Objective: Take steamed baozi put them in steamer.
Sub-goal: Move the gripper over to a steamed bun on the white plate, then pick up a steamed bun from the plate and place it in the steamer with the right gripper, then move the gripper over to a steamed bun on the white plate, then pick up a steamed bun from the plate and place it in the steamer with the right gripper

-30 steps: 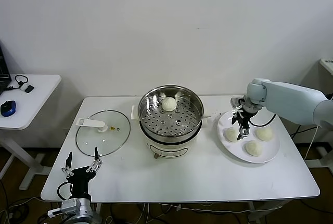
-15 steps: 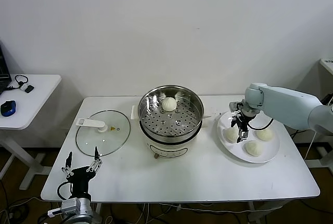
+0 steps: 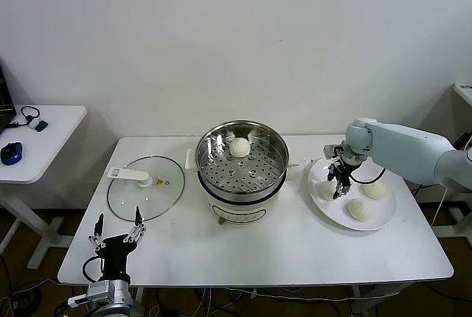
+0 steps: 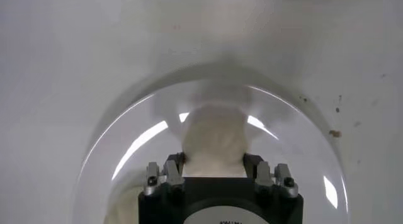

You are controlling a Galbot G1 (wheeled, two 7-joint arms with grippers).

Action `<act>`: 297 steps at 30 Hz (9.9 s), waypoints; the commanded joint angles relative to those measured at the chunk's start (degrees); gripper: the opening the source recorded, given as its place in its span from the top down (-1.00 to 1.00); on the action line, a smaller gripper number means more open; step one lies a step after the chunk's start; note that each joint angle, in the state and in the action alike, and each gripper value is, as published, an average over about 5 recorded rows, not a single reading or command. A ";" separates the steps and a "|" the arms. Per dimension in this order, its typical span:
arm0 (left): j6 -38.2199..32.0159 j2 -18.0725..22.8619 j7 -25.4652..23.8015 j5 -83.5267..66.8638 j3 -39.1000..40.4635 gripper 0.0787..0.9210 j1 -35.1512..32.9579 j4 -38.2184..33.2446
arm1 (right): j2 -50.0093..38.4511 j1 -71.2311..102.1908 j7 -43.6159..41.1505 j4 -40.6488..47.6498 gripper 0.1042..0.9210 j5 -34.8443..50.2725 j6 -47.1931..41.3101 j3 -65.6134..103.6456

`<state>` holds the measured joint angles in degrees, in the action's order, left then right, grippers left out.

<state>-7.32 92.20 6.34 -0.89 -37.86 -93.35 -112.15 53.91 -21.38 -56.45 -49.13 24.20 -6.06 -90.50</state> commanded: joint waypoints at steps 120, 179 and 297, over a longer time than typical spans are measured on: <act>0.74 0.05 -0.43 0.56 1.57 -0.77 -1.38 -2.81 | -8.47 -28.69 -7.43 -22.99 -0.76 7.78 4.52 -16.33; 0.58 0.67 -0.30 1.02 1.05 -0.77 -0.81 -1.66 | -14.77 5.44 -3.69 -7.56 -0.76 -9.60 4.71 9.40; 0.66 -0.13 -0.22 -2.22 -0.54 -0.77 -0.40 -2.95 | 18.77 -25.10 11.93 -24.02 -0.66 -17.30 42.01 -8.57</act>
<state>-6.74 92.20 6.18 -3.07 -38.36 -93.68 -114.89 72.67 -44.04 -44.14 -72.82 4.69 35.86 -98.30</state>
